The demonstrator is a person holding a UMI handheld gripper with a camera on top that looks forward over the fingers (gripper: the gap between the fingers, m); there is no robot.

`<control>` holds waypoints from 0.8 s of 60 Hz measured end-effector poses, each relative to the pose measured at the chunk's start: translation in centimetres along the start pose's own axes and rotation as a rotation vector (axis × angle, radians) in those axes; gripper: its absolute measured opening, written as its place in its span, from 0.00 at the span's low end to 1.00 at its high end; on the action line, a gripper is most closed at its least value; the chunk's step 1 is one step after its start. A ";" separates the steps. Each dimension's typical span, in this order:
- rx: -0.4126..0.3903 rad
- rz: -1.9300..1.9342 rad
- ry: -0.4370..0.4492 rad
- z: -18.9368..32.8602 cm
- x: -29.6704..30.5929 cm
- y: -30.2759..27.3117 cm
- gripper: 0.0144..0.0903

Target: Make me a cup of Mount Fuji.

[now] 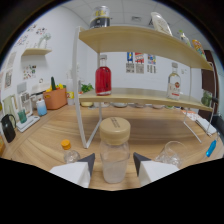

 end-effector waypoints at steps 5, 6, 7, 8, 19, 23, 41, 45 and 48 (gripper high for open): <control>-0.006 0.012 -0.006 -1.4 0.0 -0.8 0.93; -0.004 0.013 -0.005 -1.8 0.0 -1.1 0.93; -0.002 0.013 -0.002 -2.1 0.2 -1.4 0.93; 0.000 0.013 -0.001 -2.6 0.2 -1.7 0.93; 0.000 0.030 0.037 -8.1 2.5 -4.5 0.94; -0.021 0.039 0.063 -9.9 4.1 -4.6 0.94; -0.166 0.110 0.203 -16.9 12.2 -10.1 0.94; -0.126 0.123 0.202 -17.8 12.8 -14.6 0.94; -0.087 0.124 0.187 -18.1 12.8 -18.0 0.93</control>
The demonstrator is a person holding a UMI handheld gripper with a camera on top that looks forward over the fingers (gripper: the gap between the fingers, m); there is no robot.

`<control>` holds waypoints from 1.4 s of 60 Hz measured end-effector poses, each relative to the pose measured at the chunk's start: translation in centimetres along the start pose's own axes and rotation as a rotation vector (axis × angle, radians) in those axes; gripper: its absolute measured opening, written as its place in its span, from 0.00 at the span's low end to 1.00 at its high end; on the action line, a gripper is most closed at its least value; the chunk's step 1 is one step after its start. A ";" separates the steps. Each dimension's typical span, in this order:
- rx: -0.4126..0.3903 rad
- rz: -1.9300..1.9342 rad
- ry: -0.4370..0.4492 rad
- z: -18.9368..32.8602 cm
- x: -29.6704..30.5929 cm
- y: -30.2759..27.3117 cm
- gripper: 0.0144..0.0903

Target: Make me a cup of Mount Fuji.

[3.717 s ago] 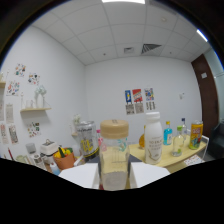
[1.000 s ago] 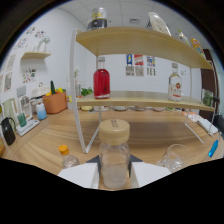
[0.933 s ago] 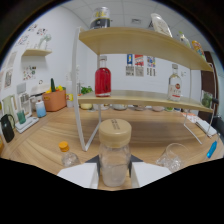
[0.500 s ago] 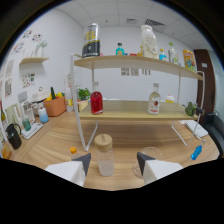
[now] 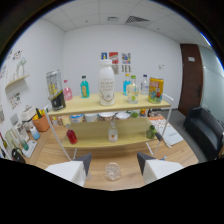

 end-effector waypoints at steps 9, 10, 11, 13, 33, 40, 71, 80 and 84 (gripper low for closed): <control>0.125 -0.007 -0.043 -0.4 -1.3 -9.4 0.94; 0.141 -0.007 -0.050 -0.3 -1.5 -10.4 0.94; 0.157 -0.007 -0.057 -0.1 -1.7 -11.3 0.94; 0.196 -0.008 -0.066 0.3 -2.1 -13.0 0.94; 0.239 -0.030 -0.095 11.0 -3.3 -18.4 0.89; 0.221 -0.022 -0.077 13.7 -3.0 -18.1 0.77; 0.304 -0.004 -0.130 11.2 -2.8 -20.0 0.44; 0.365 0.041 -0.189 6.3 -2.0 -20.2 0.44; 0.367 0.058 -0.192 4.9 -0.6 -18.7 0.44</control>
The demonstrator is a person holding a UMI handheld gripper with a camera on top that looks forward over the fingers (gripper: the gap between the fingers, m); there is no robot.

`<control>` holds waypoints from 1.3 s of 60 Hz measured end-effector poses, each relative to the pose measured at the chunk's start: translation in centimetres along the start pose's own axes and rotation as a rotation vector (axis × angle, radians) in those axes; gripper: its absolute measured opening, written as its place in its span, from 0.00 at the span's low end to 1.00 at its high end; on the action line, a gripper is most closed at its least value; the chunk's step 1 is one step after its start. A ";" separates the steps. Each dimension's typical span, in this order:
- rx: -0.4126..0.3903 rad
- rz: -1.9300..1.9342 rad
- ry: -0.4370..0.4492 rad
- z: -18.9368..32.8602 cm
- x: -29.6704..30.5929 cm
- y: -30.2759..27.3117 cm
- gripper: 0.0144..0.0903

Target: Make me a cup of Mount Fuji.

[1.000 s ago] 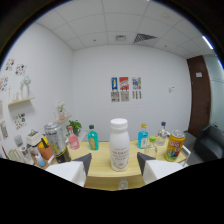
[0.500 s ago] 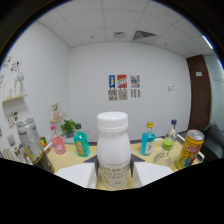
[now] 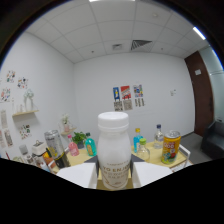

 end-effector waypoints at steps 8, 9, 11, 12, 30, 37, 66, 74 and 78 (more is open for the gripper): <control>-0.045 -0.007 0.066 -3.0 4.1 5.5 0.44; -0.057 0.001 0.080 -3.2 4.8 6.7 0.44; -0.081 0.013 0.096 -3.6 5.8 8.9 0.44; -0.095 0.019 0.100 -3.6 6.3 10.1 0.44; -0.314 -0.068 0.194 -3.6 12.7 28.1 0.44; -0.361 -0.230 0.173 -2.8 12.9 30.8 0.44; -0.348 -1.469 0.080 -0.4 13.8 30.0 0.44; -0.326 -1.805 0.060 0.2 13.4 29.1 0.44; -0.331 -1.929 0.071 0.5 13.5 28.7 0.44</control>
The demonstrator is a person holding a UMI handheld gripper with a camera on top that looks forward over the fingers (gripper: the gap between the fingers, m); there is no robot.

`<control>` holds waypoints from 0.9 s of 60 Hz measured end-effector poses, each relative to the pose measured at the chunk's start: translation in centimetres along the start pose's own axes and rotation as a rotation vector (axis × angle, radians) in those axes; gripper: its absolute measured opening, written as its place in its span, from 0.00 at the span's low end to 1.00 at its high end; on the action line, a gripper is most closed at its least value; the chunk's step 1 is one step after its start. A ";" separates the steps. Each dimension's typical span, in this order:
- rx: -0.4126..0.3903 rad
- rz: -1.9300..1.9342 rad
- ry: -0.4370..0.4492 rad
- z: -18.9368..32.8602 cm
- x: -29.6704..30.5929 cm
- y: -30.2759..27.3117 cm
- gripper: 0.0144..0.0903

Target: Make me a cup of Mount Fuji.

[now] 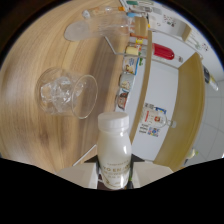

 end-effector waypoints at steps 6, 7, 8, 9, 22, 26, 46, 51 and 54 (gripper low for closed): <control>0.005 -0.134 0.020 0.4 0.5 -0.6 0.44; 0.004 -0.149 0.020 0.3 0.6 -0.7 0.44; 0.003 -0.163 0.022 0.3 0.6 -0.8 0.44; 0.004 -0.176 0.026 0.2 0.7 -1.0 0.44; 0.019 -0.243 0.024 0.3 0.8 -1.5 0.44; 0.025 -0.185 0.025 0.1 1.2 -1.4 0.44; 0.203 0.815 0.052 -4.5 8.3 -0.8 0.45; 0.258 1.118 0.024 -5.2 8.9 -0.5 0.46; 0.259 1.301 -0.009 -5.0 8.3 -0.2 0.45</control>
